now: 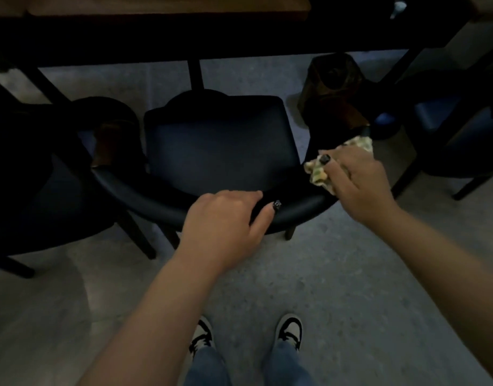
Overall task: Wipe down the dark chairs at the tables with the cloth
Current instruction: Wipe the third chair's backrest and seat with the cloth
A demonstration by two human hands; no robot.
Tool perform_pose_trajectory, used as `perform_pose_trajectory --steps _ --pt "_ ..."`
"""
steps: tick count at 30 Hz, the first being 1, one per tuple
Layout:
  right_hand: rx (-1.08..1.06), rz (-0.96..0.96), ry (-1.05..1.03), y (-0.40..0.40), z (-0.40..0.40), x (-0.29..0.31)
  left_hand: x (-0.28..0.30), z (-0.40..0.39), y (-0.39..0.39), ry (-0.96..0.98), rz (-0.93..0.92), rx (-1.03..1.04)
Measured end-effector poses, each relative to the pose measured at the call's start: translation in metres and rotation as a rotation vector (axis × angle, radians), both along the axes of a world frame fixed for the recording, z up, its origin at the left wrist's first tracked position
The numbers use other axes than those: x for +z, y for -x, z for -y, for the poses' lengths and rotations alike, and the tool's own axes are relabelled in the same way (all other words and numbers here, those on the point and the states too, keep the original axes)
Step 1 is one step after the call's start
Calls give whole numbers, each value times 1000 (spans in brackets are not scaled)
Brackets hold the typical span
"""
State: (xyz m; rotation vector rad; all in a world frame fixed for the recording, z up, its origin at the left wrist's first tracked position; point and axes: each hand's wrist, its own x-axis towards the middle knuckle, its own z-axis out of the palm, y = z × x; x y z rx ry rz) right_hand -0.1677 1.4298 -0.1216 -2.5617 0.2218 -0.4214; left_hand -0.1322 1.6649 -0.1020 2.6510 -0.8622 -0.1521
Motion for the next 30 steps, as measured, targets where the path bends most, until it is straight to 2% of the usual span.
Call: perform_pose_trajectory --steps 5,7,9,13,17,20,22,25,27,30 --pt "-328 220 37 17 -94 -6 -17 -62 -35 56 69 100" --pt "-343 227 104 17 -129 -8 -25 -91 -51 74 67 189" --pt "-300 215 178 13 -161 -9 -31 -112 -64 113 26 227" --pt "-278 206 232 -5 -213 -6 -41 -133 -82 277 -11 152" --pt "-247 159 183 -33 -255 0 -58 -146 -105 550 -48 237" --pt "-128 131 97 -50 -276 9 -72 -143 -114 630 21 320" --pt "6 55 39 -60 -272 16 -79 -136 -113 712 83 346" --pt "190 -191 -54 -67 -251 18 -85 -130 -114 824 191 360" --pt "219 -330 79 -66 -241 12 -91 -128 -116 840 263 360" --pt "216 -294 314 -66 -244 6 -98 -127 -118 891 358 339"
